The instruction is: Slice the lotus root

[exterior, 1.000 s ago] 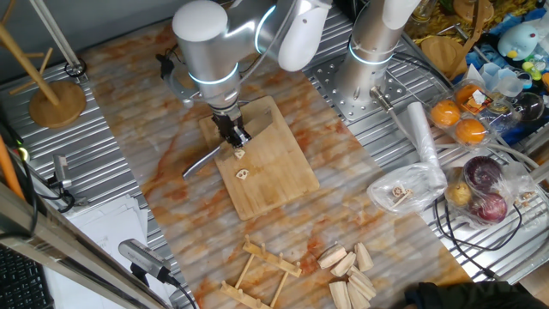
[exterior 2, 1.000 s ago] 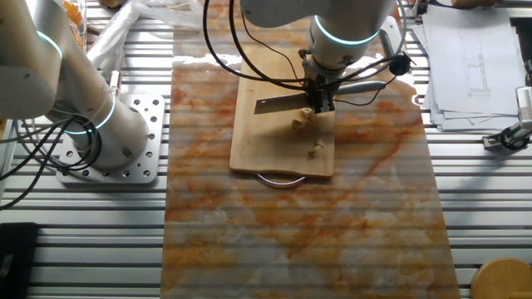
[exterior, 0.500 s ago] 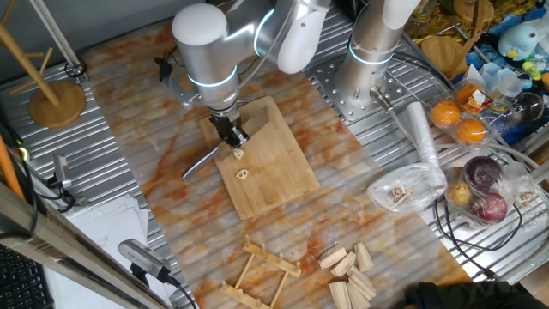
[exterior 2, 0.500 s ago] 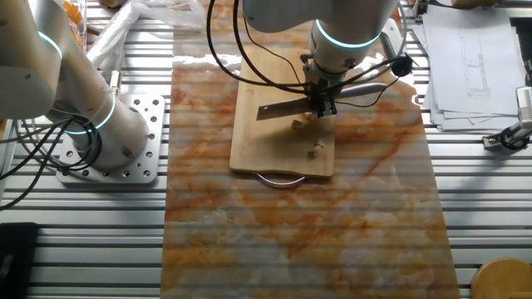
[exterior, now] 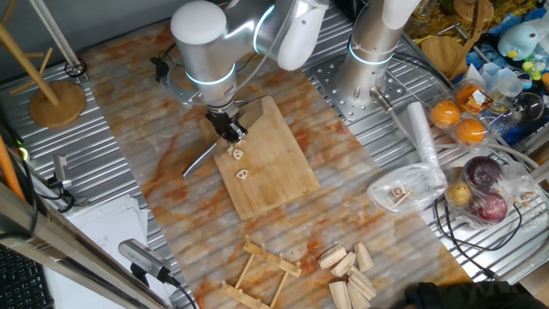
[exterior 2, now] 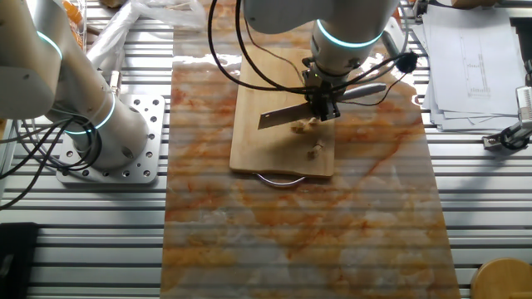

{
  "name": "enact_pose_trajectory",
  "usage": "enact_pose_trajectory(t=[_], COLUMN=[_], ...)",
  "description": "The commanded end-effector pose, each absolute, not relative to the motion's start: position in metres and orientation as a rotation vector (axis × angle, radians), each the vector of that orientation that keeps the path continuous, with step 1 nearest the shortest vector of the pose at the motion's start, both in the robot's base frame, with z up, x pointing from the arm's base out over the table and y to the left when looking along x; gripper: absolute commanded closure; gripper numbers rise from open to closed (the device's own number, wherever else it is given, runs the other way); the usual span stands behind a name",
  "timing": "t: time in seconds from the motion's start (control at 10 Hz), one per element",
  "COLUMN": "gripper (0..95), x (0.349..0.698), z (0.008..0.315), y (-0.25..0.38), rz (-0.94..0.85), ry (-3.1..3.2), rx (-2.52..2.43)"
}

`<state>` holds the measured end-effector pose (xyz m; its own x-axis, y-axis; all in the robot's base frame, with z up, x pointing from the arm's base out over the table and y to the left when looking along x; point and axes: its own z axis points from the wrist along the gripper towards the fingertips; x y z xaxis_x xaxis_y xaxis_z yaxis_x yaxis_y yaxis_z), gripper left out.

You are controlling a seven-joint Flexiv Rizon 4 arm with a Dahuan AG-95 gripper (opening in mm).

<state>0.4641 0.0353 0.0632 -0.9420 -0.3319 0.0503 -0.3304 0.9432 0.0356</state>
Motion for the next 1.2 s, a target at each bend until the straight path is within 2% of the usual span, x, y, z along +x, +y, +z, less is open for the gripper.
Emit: enact_pose_trajectory(t=[0.1, 1.2], gripper=[95.0, 95.0], x=[0.466, 0.466], z=[0.062, 0.063], y=[0.035, 0.052], rz=[-0.044, -0.109], ry=[-3.042, -3.044], rx=[0.515, 0.386])
